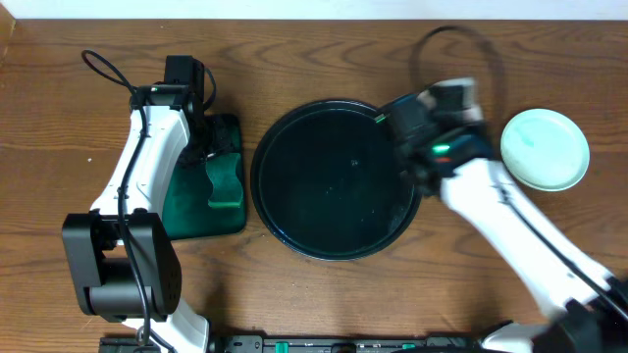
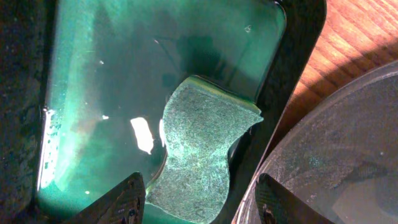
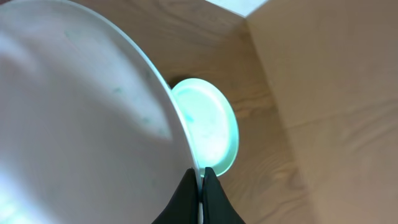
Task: Clean dirty plates on tray and stack at the side
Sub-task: 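Lift the white plate and lay it onto the pale green plates, then open the right gripper and release the white plate on the stack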
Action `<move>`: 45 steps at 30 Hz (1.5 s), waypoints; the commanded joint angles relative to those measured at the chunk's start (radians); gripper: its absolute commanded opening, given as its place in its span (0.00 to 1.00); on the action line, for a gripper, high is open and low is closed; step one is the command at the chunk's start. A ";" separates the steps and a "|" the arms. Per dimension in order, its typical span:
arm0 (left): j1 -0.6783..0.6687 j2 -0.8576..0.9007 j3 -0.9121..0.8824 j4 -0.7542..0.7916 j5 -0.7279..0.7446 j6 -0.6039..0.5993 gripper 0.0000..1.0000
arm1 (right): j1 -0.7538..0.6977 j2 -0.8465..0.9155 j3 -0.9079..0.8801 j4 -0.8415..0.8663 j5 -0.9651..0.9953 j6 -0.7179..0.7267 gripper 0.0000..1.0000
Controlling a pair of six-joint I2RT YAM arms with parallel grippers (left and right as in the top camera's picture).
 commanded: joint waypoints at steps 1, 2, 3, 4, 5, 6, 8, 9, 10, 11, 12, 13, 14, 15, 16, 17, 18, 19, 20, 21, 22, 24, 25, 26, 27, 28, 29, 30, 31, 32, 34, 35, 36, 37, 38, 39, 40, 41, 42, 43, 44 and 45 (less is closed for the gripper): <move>0.007 0.011 -0.011 -0.003 0.026 0.005 0.58 | -0.145 -0.114 0.043 0.002 -0.149 0.058 0.01; 0.007 0.011 -0.011 -0.002 0.031 0.006 0.58 | -0.186 -0.135 0.043 0.001 -0.177 0.077 0.01; 0.007 0.011 -0.011 -0.002 0.035 0.005 0.58 | -0.241 -0.154 0.043 -0.006 -0.211 0.108 0.01; 0.007 0.011 -0.011 -0.002 0.035 0.005 0.58 | -0.290 -0.166 0.043 -0.009 -0.243 0.129 0.01; 0.007 0.011 -0.011 -0.002 0.035 0.005 0.58 | -0.356 -0.172 0.043 -0.010 -0.295 0.132 0.01; 0.007 0.011 -0.011 -0.002 0.035 0.005 0.58 | -0.411 -0.173 0.043 -0.009 -0.341 0.134 0.01; 0.007 0.011 -0.011 -0.002 0.035 0.006 0.58 | -0.535 -0.163 0.043 -0.012 -0.427 0.160 0.01; 0.007 0.011 -0.011 -0.002 0.035 0.006 0.58 | -0.600 -0.151 0.043 -0.013 -0.472 0.172 0.01; 0.007 0.011 -0.011 -0.002 0.035 0.006 0.58 | -0.652 -0.140 0.043 -0.013 -0.507 0.182 0.01; 0.007 0.011 -0.011 -0.003 0.035 0.006 0.58 | -0.709 -0.124 0.043 -0.011 -0.546 0.189 0.01; 0.007 0.011 -0.011 -0.003 0.035 0.006 0.58 | -0.755 -0.110 0.043 -0.009 -0.573 0.192 0.01; 0.007 0.011 -0.011 -0.003 0.035 0.006 0.58 | -0.802 -0.093 0.043 -0.007 -0.601 0.192 0.01; 0.007 0.011 -0.011 -0.002 0.035 0.006 0.58 | -0.856 -0.068 0.043 -0.002 -0.638 0.192 0.01; 0.007 0.011 -0.011 -0.002 0.035 0.006 0.58 | -0.896 -0.046 0.043 0.002 -0.663 0.192 0.01; 0.007 0.011 -0.011 -0.002 0.035 0.006 0.58 | -0.927 -0.024 0.043 0.007 -0.681 0.191 0.01; 0.007 0.011 -0.011 -0.002 0.035 0.006 0.58 | -0.953 -0.001 0.043 0.010 -0.694 0.191 0.01; 0.007 0.011 -0.011 -0.002 0.035 0.006 0.58 | -0.979 0.028 0.043 0.017 -0.708 0.191 0.01; 0.007 0.011 -0.011 -0.003 0.035 0.006 0.58 | -0.995 0.051 0.043 0.025 -0.716 0.191 0.01; 0.007 0.011 -0.011 -0.003 0.035 0.006 0.58 | -1.010 0.079 0.043 0.038 -0.723 0.189 0.01; 0.007 0.011 -0.011 -0.003 0.035 0.006 0.58 | -1.018 0.100 0.043 0.051 -0.729 0.179 0.01; 0.007 0.011 -0.011 -0.003 0.035 0.006 0.58 | -1.024 0.122 0.043 0.068 -0.740 0.163 0.01; 0.007 0.011 -0.011 -0.003 0.035 0.006 0.58 | -1.028 0.163 0.043 0.093 -0.763 0.153 0.01; 0.007 0.011 -0.011 -0.003 0.035 0.006 0.58 | -1.028 0.183 0.043 0.105 -0.775 0.152 0.01; 0.007 0.011 -0.011 -0.003 0.035 0.006 0.58 | -1.027 0.202 0.043 0.119 -0.794 0.151 0.01; 0.007 0.011 -0.011 -0.003 0.035 0.006 0.58 | -1.025 0.220 0.043 0.134 -0.817 0.145 0.01; 0.007 0.011 -0.011 -0.003 0.035 0.006 0.58 | -1.022 0.240 0.043 0.147 -0.836 0.146 0.01; 0.007 0.011 -0.011 -0.003 0.035 0.006 0.58 | -1.017 0.257 0.043 0.158 -0.856 0.145 0.01; 0.007 0.011 -0.011 -0.003 0.035 0.006 0.58 | -1.014 0.270 0.043 0.166 -0.867 0.146 0.01; 0.007 0.011 -0.011 -0.003 0.035 0.006 0.58 | -1.006 0.287 0.043 0.176 -0.881 0.145 0.01; 0.007 0.011 -0.011 -0.003 0.035 0.006 0.58 | -1.000 0.298 0.043 0.182 -0.884 0.146 0.01; 0.007 0.011 -0.011 -0.003 0.035 0.006 0.58 | -0.986 0.320 0.043 0.192 -0.885 0.145 0.01; 0.007 0.011 -0.011 -0.004 0.035 0.006 0.58 | -0.979 0.327 0.043 0.195 -0.885 0.145 0.01; 0.007 0.011 -0.011 -0.006 0.035 0.006 0.58 | -0.968 0.336 0.043 0.201 -0.885 0.141 0.01; 0.007 0.011 -0.011 -0.007 0.035 0.006 0.58 | -0.962 0.340 0.043 0.208 -0.887 0.132 0.01; 0.007 0.011 -0.011 -0.007 0.035 0.006 0.58 | -0.954 0.343 0.043 0.214 -0.886 0.125 0.01; 0.007 0.011 -0.011 -0.007 0.035 0.006 0.58 | -0.946 0.344 0.043 0.217 -0.885 0.116 0.01; 0.007 0.011 -0.011 -0.007 0.035 0.006 0.58 | -0.940 0.344 0.043 0.220 -0.885 0.107 0.01; 0.007 0.011 -0.011 -0.007 0.035 0.006 0.58 | -0.934 0.344 0.043 0.220 -0.882 0.100 0.01; 0.007 0.011 -0.011 -0.008 0.035 0.006 0.58 | -0.928 0.344 0.043 0.217 -0.882 0.090 0.15; 0.007 0.011 -0.011 -0.008 0.035 0.006 0.58 | -0.925 0.344 0.043 0.216 -0.882 0.079 0.29; 0.007 0.011 -0.011 -0.010 0.035 0.006 0.58 | -0.923 0.344 0.043 0.212 -0.882 0.068 0.45; 0.007 0.011 -0.011 -0.011 0.035 0.006 0.58 | -0.922 0.341 0.043 0.209 -0.882 0.051 0.60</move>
